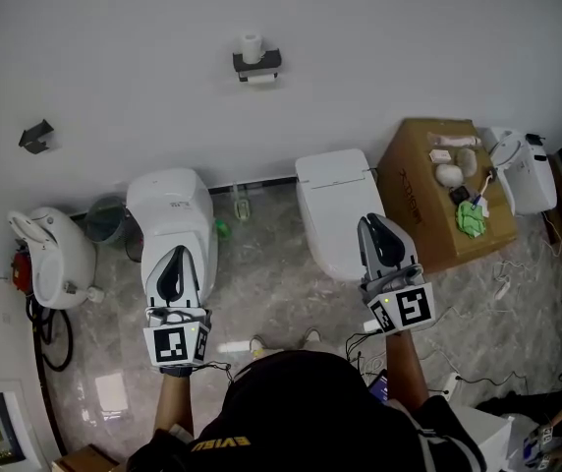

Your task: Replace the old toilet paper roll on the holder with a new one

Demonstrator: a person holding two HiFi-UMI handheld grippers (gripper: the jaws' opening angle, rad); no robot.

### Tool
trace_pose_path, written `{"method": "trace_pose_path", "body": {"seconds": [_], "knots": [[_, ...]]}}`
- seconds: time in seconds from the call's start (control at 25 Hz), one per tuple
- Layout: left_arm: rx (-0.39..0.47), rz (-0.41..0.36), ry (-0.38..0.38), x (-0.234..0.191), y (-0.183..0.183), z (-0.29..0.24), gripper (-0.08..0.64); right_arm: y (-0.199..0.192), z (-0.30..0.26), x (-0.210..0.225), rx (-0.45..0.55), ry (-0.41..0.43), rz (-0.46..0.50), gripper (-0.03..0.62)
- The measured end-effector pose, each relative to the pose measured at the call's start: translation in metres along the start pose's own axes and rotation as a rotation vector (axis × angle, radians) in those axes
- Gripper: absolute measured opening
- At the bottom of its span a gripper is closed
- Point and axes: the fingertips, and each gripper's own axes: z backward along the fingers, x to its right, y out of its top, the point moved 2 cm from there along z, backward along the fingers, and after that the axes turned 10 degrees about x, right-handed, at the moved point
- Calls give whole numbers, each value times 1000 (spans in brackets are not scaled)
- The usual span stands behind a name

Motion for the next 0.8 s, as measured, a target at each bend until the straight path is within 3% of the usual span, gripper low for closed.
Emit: {"method": "trace_pose_path", "body": {"seconds": [0.2, 0.48, 0.56, 0.68, 0.8], "knots": [[23, 8, 10, -1, 5, 1, 20, 3, 3, 4, 12, -12, -13, 71], [19, 12, -38, 7, 7, 1, 230, 7, 5, 3, 21, -15, -34, 136], [15, -6, -79, 15, 8, -2, 355, 5, 4, 4, 22, -24, -63, 215], [51, -6, -109, 20, 14, -3, 382, 3, 4, 4, 10, -34, -77, 326], [32, 3, -95, 15, 11, 1, 380, 3, 6, 0, -1, -36, -66, 347]]}}
